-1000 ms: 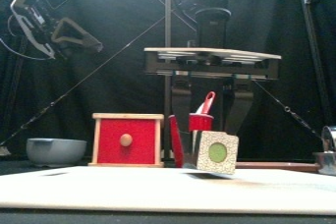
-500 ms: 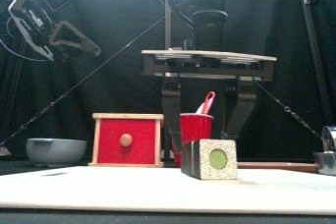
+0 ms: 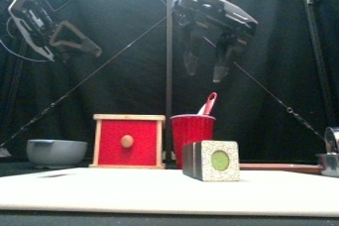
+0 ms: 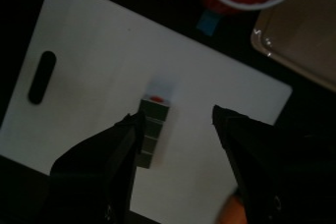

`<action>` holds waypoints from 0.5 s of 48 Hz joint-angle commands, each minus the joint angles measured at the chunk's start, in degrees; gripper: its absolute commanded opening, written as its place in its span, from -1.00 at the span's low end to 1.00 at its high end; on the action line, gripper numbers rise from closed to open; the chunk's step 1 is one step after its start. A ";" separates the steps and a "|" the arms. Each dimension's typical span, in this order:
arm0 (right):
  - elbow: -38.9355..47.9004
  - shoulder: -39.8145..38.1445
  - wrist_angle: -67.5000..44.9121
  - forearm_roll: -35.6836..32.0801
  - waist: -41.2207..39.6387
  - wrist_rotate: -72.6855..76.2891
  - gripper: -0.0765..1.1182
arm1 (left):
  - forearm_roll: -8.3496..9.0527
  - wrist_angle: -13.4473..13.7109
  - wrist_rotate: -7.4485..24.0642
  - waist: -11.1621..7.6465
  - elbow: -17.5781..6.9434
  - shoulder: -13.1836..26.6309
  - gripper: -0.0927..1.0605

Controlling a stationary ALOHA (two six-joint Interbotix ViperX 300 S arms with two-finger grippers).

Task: Place sushi on board then cut the sushi with the knife then place the pieces on the plate
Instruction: Pick knife at handle with right hand

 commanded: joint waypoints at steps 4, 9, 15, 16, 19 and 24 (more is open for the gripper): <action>0.00 -8.53 -0.18 6.59 -9.23 -16.35 0.62 | 0.09 -0.26 0.09 0.44 -0.70 -0.62 -0.87; -0.18 -10.72 -0.09 11.69 -15.82 -26.46 0.62 | 0.09 -0.26 0.09 1.05 -0.70 -0.79 -0.87; -0.79 -11.60 0.00 19.78 -24.52 -40.25 0.62 | 0.18 -0.26 0.18 1.85 -0.70 -0.97 -0.87; -0.88 -11.51 0.09 21.18 -25.84 -42.36 0.61 | 0.09 -0.26 0.09 1.93 -0.70 -0.97 -0.87; -1.32 -11.07 0.09 25.58 -29.71 -48.16 0.61 | 0.00 -0.26 0.09 2.46 -0.70 -0.97 -0.87; -1.93 -9.67 1.49 32.52 -35.77 -57.48 0.61 | -0.18 -0.26 0.00 3.34 -0.70 -0.97 -0.87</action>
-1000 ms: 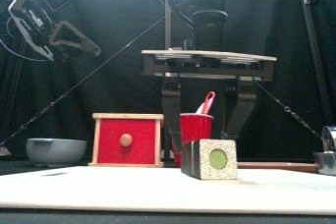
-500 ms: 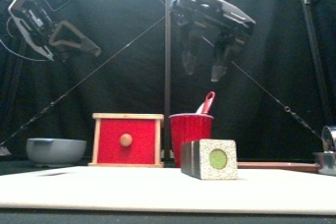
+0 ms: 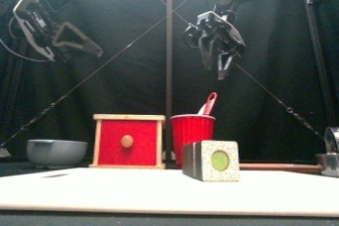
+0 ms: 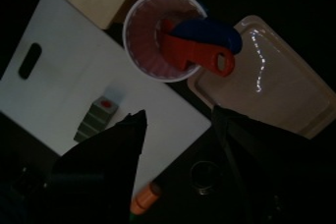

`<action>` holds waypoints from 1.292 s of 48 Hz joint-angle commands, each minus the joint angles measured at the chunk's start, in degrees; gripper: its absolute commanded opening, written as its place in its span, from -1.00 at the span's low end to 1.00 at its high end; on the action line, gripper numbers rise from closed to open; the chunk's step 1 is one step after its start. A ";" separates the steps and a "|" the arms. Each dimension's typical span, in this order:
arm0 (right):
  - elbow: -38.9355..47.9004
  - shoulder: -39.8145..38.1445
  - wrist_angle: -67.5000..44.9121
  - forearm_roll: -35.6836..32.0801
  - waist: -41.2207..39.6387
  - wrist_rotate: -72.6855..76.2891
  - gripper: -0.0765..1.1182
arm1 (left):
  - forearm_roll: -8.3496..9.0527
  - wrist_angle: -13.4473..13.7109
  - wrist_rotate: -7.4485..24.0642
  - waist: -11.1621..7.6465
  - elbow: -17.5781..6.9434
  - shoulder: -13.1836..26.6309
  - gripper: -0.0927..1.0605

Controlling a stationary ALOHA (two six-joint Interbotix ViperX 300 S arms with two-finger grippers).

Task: Place sushi on board then cut the sushi with the knife then place the pieces on the plate
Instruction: Pick knife at handle with right hand

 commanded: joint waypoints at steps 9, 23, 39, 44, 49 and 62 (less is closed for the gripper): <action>-3.87 4.39 6.06 10.63 -10.63 -15.56 0.61 | -0.18 -0.26 0.00 2.02 -0.70 0.00 -0.87; -10.81 11.51 11.78 11.34 -11.16 -20.04 0.61 | -0.18 -0.26 -0.09 3.60 -0.70 0.00 -0.87; -13.62 14.85 14.24 11.60 -9.32 -18.98 0.61 | -0.18 -0.26 0.00 3.69 0.09 0.00 -0.87; -13.71 15.47 14.50 11.95 -8.70 -18.90 0.61 | -0.18 -0.26 0.00 3.69 0.44 0.00 -0.87; -13.80 15.82 14.68 12.13 -7.82 -18.81 0.61 | -0.18 -0.26 0.00 3.69 0.70 0.00 -0.87; -13.89 17.14 14.77 12.22 -7.03 -18.46 0.58 | -0.18 -0.26 0.00 3.87 0.88 0.00 -0.87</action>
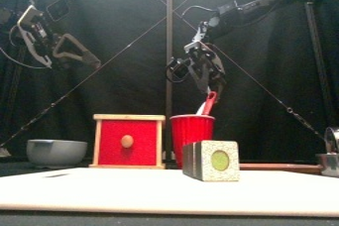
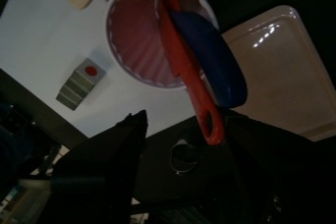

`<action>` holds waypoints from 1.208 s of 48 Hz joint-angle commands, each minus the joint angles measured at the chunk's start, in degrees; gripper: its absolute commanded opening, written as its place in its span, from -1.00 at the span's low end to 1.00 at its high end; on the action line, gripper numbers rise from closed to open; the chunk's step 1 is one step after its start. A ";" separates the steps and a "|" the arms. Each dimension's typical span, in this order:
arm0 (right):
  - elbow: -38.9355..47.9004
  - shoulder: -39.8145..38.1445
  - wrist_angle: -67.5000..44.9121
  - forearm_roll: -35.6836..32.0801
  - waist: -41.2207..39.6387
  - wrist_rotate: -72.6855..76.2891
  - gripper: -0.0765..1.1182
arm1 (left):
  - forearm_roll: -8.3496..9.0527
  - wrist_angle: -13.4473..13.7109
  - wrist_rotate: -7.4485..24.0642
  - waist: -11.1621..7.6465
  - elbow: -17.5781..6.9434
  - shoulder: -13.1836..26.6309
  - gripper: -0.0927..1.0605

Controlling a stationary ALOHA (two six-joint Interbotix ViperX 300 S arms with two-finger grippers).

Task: Place sushi on board then cut the sushi with the knife then place the pieces on the plate
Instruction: Pick knife at handle with right hand

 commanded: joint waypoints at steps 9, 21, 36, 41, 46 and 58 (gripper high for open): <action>-1.58 -0.18 0.00 0.18 0.35 1.05 0.48 | -0.09 -0.26 0.00 0.35 -0.44 0.09 -0.87; -2.55 0.88 0.09 0.35 0.35 1.14 0.39 | -0.09 -0.26 -0.09 0.35 0.00 0.09 -0.87; -3.52 2.20 0.79 0.35 1.14 1.23 0.38 | -0.09 -0.26 -0.09 0.44 0.26 0.09 -0.87; -3.60 2.64 0.79 0.18 1.14 1.23 0.37 | -0.09 -0.26 -0.09 0.35 0.26 0.09 -0.87; -3.52 2.55 0.88 0.26 1.23 1.14 0.33 | -0.09 -0.26 0.00 0.35 0.26 0.09 -0.87; -3.34 2.55 0.88 0.35 1.32 1.14 -0.11 | -0.09 -0.26 -0.09 0.35 0.35 0.09 -0.87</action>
